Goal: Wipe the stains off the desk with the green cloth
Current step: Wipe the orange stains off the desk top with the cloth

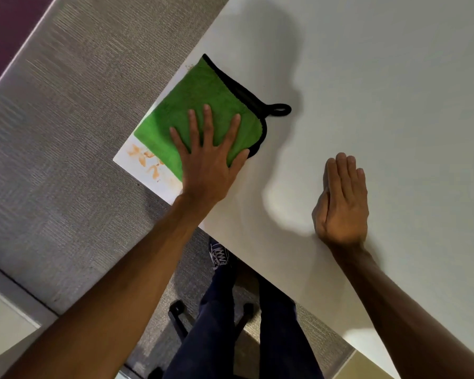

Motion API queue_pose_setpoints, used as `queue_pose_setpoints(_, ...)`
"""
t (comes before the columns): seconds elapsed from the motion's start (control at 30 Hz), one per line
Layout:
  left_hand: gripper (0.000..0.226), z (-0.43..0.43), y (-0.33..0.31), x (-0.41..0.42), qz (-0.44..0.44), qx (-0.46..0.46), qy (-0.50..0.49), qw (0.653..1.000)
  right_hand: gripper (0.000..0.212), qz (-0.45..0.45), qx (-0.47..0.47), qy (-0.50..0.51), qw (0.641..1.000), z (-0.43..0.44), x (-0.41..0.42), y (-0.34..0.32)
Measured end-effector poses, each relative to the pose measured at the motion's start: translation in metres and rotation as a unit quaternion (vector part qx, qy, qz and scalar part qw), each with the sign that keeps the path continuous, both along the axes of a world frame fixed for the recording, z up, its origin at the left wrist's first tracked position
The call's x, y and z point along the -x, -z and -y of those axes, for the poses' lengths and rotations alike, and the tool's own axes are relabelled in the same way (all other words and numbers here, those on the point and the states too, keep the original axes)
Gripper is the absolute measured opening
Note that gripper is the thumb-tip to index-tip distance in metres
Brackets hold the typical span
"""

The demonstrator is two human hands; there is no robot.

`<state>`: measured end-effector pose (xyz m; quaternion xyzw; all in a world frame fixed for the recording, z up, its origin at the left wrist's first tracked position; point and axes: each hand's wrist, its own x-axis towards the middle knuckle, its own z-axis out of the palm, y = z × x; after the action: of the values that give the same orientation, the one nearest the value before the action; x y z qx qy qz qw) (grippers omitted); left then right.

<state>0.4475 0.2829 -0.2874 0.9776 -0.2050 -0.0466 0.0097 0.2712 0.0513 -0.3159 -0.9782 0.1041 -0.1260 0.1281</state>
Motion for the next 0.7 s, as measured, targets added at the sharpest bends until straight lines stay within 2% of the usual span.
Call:
queue_pose_setpoints(0.17,0.057,0.006,0.004,-0.001,-0.003,0.004,-0.018,1.000,0.050,0.012,0.004,0.003,1.000,0.000,0.001,0.002)
queue_pose_setpoints(0.3,0.053,0.015,0.004,-0.006,0.001,0.012,-0.080,0.997,0.053,-0.042,0.001,0.010,0.999,-0.003,-0.006,-0.007)
queue_pose_setpoints(0.43,0.054,0.022,0.005,-0.020,-0.004,0.008,-0.128,0.992,0.056,-0.083,0.005,0.009,0.996,0.002,-0.044,-0.014)
queue_pose_setpoints(0.7,0.055,0.031,0.001,-0.075,-0.014,0.008,-0.199,0.980,0.055,-0.083,0.021,-0.039,0.996,0.048,-0.125,-0.009)
